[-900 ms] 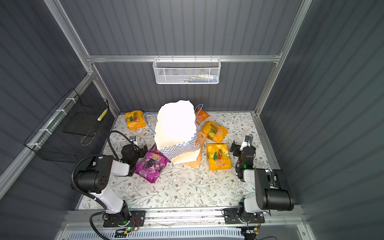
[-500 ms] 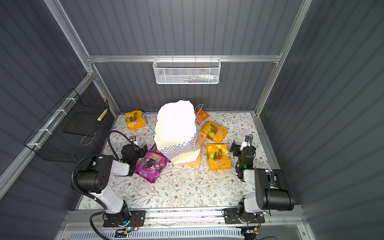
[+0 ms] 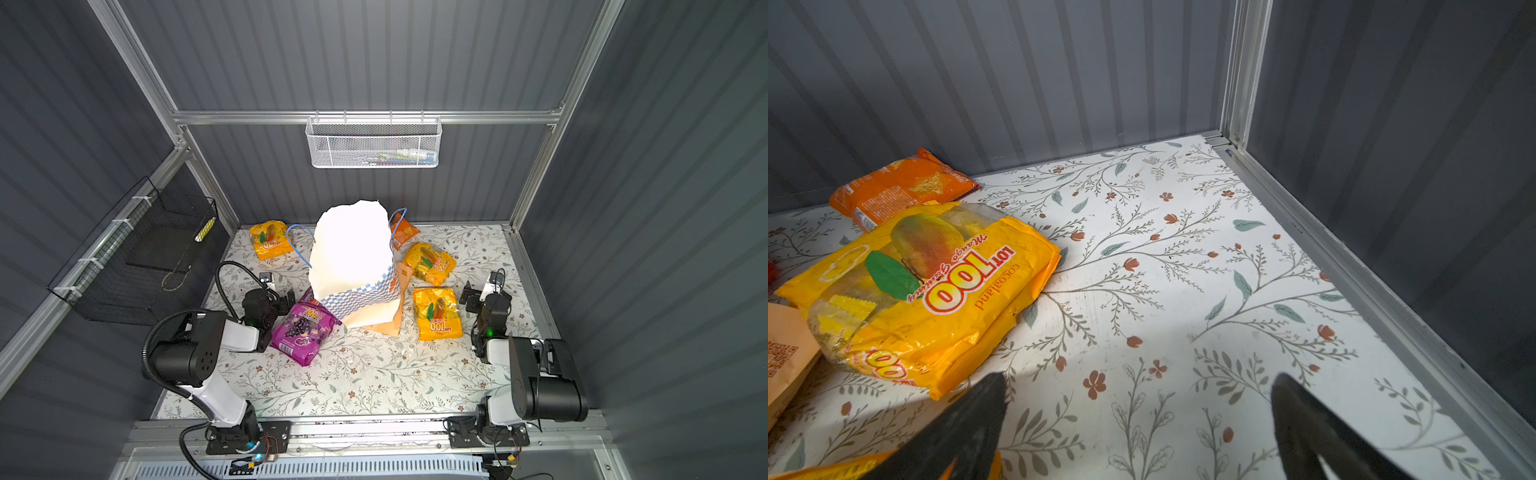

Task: Place the snacks into the paper bag

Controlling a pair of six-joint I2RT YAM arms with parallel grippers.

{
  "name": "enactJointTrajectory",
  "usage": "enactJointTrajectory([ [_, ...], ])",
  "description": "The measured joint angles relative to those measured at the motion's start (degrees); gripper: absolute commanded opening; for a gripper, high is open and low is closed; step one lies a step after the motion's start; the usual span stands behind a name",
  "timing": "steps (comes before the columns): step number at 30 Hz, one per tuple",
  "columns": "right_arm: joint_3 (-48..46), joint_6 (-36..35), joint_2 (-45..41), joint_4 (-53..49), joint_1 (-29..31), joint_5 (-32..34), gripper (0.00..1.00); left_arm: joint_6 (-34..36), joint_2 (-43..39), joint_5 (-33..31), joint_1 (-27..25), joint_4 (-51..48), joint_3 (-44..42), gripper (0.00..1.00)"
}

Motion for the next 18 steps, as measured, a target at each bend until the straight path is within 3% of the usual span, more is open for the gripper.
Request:
enactJointTrajectory([
  [11,-0.2,0.1,0.0,0.6,0.0,0.5,0.99,-0.1,-0.3,-0.9,0.0,-0.5,0.0,1.00],
  [15,-4.1,0.4,-4.4,3.0,0.4,3.4,0.99,-1.7,-7.8,-4.5,-0.3,-11.6,2.1,1.00],
  [18,-6.2,0.2,-13.5,-0.2,3.5,9.2,0.99,-6.1,-15.6,-6.8,-0.6,-20.9,7.5,1.00],
])
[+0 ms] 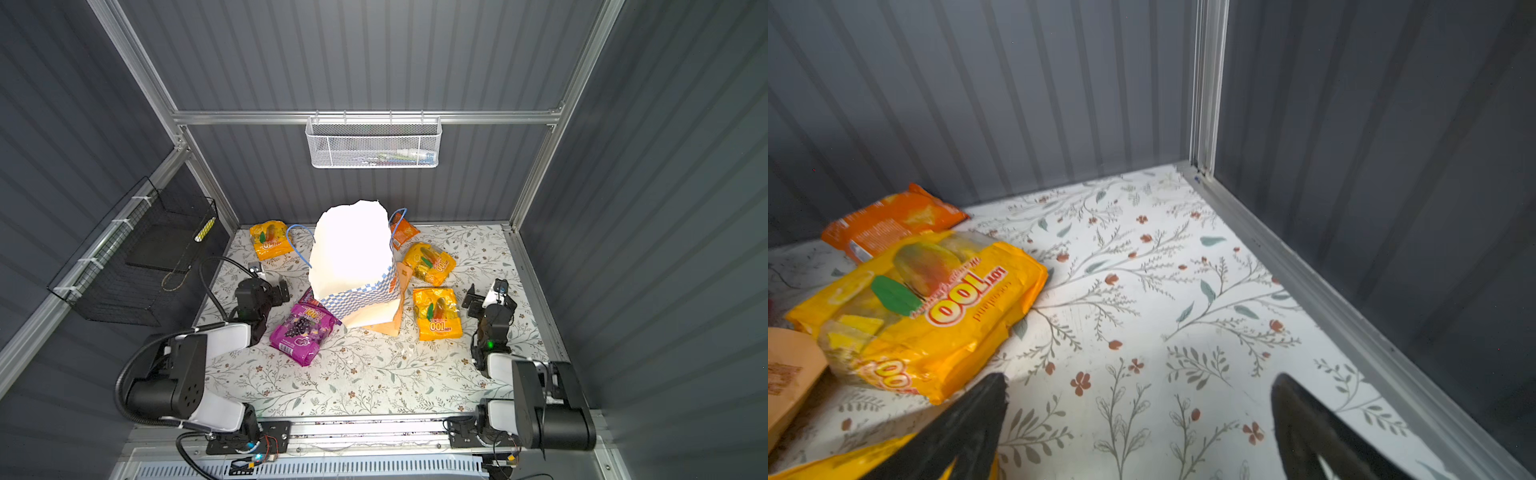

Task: Place the snacks into the paper bag
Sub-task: 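Reach the left gripper to the bag's blue handle while the right arm rises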

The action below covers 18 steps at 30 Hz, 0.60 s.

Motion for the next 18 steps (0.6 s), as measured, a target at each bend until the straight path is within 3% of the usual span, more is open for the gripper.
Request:
enactJointTrajectory([
  [3,1.6,3.7,-13.3,-7.8,1.8,5.5,0.99,-8.4,-6.1,-2.0,0.0,-9.4,5.9,1.00],
  [9,7.0,23.5,-37.3,-24.6,-0.8,12.0,0.99,-23.7,-10.6,-1.2,0.0,-30.6,16.2,1.00],
  [12,7.5,29.2,-41.2,-31.5,-2.6,9.9,0.99,-27.1,-12.4,4.0,0.0,-38.1,18.7,1.00],
  [18,16.4,33.1,-38.7,-49.5,-2.6,2.1,0.99,-29.3,-19.5,15.0,-0.7,-48.1,24.6,1.00],
])
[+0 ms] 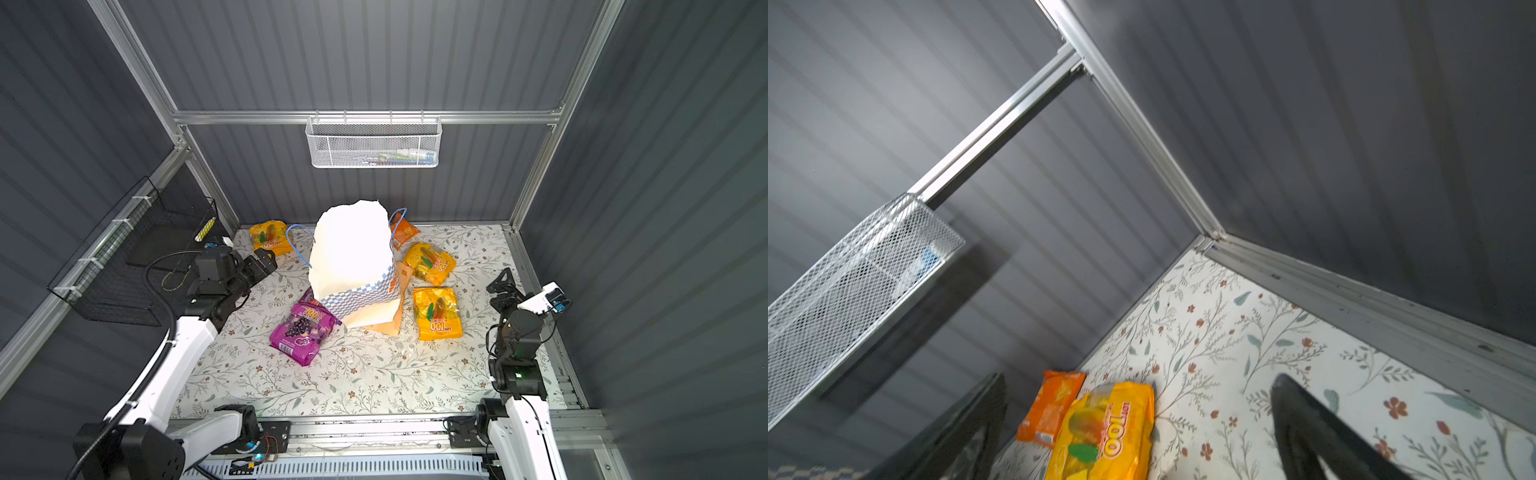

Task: Place the snacks into the paper bag
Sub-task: 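Reach the left gripper to the bag's blue handle while the right arm rises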

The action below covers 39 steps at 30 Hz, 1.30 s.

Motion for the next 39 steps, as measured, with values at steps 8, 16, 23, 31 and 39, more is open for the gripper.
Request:
enactJointTrajectory([
  [8,4.7,0.0,5.2,-7.3,0.0,-10.9,0.99,7.1,2.5,5.2,-15.0,-9.5,20.0,1.00],
  [16,5.6,-0.3,9.0,-8.9,0.0,-17.3,0.99,13.5,1.0,6.1,-17.8,-19.0,23.2,1.00],
  [23,5.8,0.0,9.1,-10.0,0.0,-20.3,0.99,15.5,1.3,8.0,-17.8,-24.3,23.9,1.00],
  [31,8.1,0.4,8.9,-13.6,0.0,-23.7,0.99,15.2,9.2,8.2,-17.8,-24.7,23.9,0.98],
  [39,8.5,-0.3,7.8,-15.9,0.0,-26.9,0.99,12.7,17.4,6.5,-17.8,-23.6,26.3,0.60],
])
